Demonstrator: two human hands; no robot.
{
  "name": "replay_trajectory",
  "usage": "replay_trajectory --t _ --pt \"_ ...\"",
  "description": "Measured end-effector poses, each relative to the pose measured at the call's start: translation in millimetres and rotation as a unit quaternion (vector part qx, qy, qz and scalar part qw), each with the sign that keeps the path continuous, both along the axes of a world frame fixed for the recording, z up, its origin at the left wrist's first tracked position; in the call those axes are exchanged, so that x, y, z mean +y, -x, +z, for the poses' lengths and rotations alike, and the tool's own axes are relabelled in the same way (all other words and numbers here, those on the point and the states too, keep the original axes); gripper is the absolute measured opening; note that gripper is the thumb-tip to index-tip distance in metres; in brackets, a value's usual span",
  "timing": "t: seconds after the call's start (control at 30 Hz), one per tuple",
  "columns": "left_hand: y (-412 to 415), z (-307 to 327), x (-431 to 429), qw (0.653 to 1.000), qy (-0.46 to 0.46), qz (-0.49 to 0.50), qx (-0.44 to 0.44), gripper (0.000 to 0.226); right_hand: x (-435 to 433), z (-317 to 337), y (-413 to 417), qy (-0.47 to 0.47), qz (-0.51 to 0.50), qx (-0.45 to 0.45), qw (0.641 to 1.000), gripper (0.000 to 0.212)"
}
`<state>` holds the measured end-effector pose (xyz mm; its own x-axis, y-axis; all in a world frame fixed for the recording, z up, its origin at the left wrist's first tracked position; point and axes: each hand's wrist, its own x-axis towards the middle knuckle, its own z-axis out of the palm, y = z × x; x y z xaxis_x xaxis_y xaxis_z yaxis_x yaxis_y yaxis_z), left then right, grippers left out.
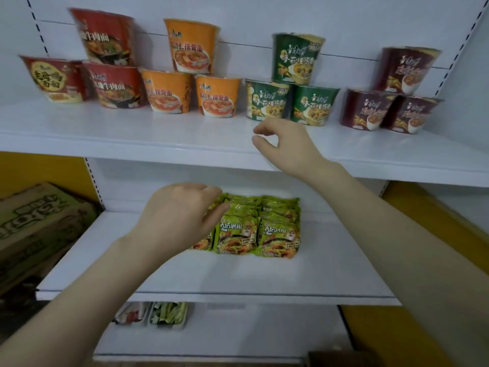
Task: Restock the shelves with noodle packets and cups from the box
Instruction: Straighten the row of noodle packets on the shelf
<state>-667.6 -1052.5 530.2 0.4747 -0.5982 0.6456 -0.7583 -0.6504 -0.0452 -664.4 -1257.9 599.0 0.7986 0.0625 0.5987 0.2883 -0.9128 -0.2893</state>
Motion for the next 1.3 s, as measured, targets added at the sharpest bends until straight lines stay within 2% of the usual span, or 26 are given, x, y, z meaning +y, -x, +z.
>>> replay_trajectory --t 0.3,0.57,0.7,0.93,1.03,1.17,1.3 --pt "40 -43 31 0.998 -0.017 0.030 0.052 0.044 21 -54 41 -0.002 0.016 0.062 0.998 0.025" --pt "30 -93 65 0.990 -0.001 0.059 0.126 0.051 22 -117 26 -0.024 -0.032 0.152 0.988 0.030" --pt "1 -127 79 0.984 0.018 0.077 0.160 0.059 24 -148 3 -0.039 -0.047 0.173 0.983 0.031" --pt "-73 -178 88 0.965 0.017 0.103 0.240 0.056 34 -203 -46 -0.059 -0.088 0.245 0.964 0.037" --pt "-109 -200 88 0.959 0.009 0.109 0.261 0.043 35 -229 -63 -0.068 -0.099 0.252 0.960 0.039" --pt "-151 -230 82 0.947 0.008 0.130 0.293 0.049 37 -263 -86 -0.081 -0.107 0.259 0.957 0.042" --pt "-182 -266 69 0.935 0.046 0.142 0.323 0.055 38 -306 -110 -0.088 -0.095 0.250 0.960 0.047"
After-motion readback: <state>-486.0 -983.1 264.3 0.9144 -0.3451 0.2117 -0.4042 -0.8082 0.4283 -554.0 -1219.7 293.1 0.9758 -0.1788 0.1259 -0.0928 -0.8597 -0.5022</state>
